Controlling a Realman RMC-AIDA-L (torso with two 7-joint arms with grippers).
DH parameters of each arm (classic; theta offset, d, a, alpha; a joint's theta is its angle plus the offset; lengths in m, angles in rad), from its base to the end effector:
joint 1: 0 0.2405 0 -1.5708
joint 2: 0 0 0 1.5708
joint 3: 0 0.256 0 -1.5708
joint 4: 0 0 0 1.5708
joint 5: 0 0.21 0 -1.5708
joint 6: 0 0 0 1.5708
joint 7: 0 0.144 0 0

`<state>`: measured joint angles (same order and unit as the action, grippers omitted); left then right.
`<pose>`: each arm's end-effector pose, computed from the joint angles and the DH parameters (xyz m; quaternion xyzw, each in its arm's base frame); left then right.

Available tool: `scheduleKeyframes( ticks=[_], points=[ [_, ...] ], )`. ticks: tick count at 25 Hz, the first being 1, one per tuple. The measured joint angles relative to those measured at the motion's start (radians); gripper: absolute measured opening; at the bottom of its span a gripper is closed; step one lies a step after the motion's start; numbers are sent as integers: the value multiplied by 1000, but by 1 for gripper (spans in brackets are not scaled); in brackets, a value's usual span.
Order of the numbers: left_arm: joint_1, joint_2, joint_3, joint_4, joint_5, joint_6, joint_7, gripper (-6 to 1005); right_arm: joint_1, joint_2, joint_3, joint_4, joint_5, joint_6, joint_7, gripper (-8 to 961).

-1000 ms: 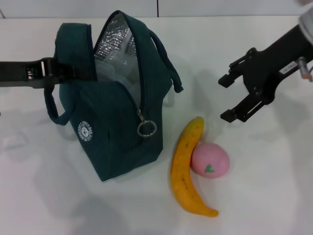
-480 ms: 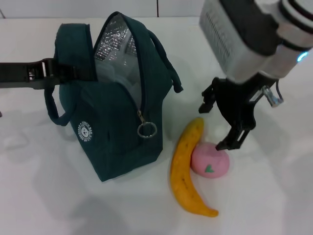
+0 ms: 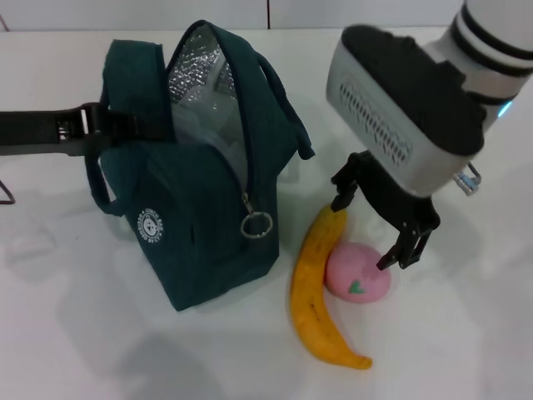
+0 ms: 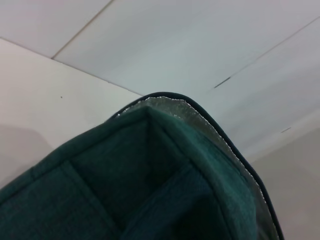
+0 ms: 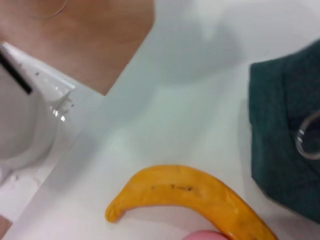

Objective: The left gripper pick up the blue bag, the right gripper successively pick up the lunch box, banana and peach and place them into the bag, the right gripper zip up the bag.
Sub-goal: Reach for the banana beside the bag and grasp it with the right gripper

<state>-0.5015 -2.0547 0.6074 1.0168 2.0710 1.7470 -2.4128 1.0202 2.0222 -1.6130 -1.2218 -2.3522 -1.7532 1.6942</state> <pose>-0.2483 0.3316 0.0746 -0.7922 -0.5542 -0.2483 0.0607 0.0555 0.3472 -0.0351 0.9239 0.2845 0.2396 0.0899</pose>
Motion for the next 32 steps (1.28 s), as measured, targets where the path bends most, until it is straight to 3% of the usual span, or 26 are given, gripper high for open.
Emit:
scheduleKeyframes(
  ticks=[8, 19, 32],
  points=[
    [11, -9, 0, -43, -58, -12, 41, 31, 37, 3, -111, 6, -2, 59, -112, 868],
    [59, -11, 0, -78, -102, -37, 86, 31, 22, 6, -249, 4, 51, 100, -212, 866],
    [52, -9, 0, -77, -107, -39, 88, 31, 20, 5, -349, 17, 103, 186, -282, 862]
  ],
)
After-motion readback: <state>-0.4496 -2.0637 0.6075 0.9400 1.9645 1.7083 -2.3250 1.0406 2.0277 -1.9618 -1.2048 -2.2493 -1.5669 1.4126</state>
